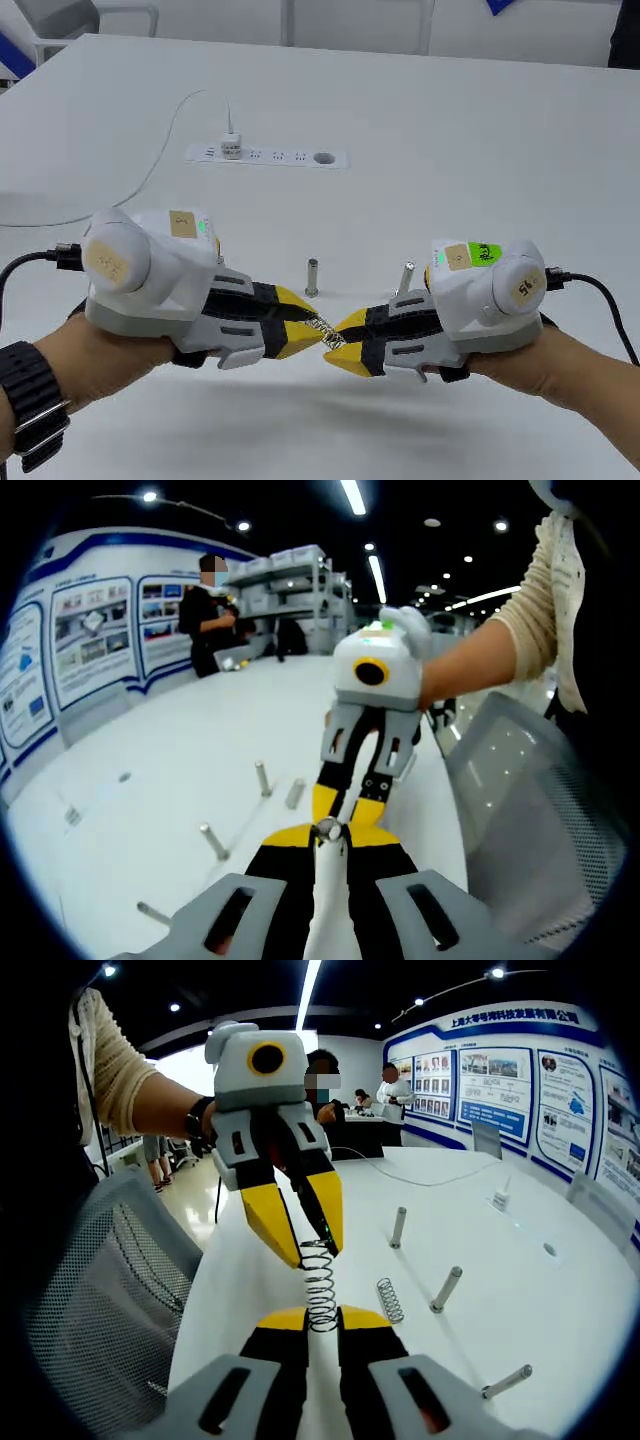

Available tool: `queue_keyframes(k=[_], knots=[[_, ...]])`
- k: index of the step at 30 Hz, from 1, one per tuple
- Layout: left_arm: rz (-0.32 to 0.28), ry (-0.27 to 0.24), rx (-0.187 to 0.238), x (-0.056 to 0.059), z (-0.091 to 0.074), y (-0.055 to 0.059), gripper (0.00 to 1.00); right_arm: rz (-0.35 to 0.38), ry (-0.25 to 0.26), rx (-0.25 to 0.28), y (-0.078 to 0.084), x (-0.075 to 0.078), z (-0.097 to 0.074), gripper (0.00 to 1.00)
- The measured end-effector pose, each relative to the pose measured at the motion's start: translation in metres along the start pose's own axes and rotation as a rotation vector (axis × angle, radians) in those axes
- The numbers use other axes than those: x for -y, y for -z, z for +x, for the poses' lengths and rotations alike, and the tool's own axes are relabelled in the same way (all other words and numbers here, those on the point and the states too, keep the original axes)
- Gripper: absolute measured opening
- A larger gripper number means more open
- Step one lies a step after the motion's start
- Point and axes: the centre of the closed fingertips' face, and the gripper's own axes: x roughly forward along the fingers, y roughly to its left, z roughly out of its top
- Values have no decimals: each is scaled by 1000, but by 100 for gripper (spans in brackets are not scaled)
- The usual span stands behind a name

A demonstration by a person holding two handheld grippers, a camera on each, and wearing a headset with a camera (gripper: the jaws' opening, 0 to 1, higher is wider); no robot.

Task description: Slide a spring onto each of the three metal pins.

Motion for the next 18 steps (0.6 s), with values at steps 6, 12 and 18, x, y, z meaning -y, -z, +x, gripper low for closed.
queue_keyframes(k=[6, 12, 18], knots=[[-22, 0, 32, 0, 0, -7, 10, 10, -5, 18, -5, -2, 3, 12], [-40, -1, 52, 0, 0, -11, 10, 21, -11, 34, -10, -4, 7, 12], [-37, 0, 52, 1, 0, -12, 9, 22, -11, 39, -11, -6, 9, 12]])
